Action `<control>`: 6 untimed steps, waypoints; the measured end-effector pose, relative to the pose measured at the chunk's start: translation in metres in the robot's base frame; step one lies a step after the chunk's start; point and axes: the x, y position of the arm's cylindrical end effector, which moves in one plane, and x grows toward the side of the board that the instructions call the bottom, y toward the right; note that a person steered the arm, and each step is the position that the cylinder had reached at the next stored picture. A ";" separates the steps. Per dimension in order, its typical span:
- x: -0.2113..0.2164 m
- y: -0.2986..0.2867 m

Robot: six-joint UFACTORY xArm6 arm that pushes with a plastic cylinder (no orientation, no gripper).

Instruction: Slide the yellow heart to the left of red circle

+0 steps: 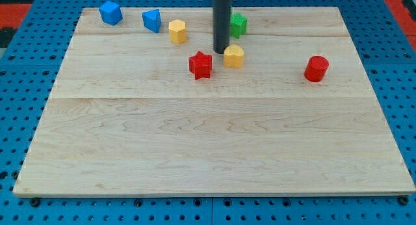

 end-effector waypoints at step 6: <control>0.068 0.066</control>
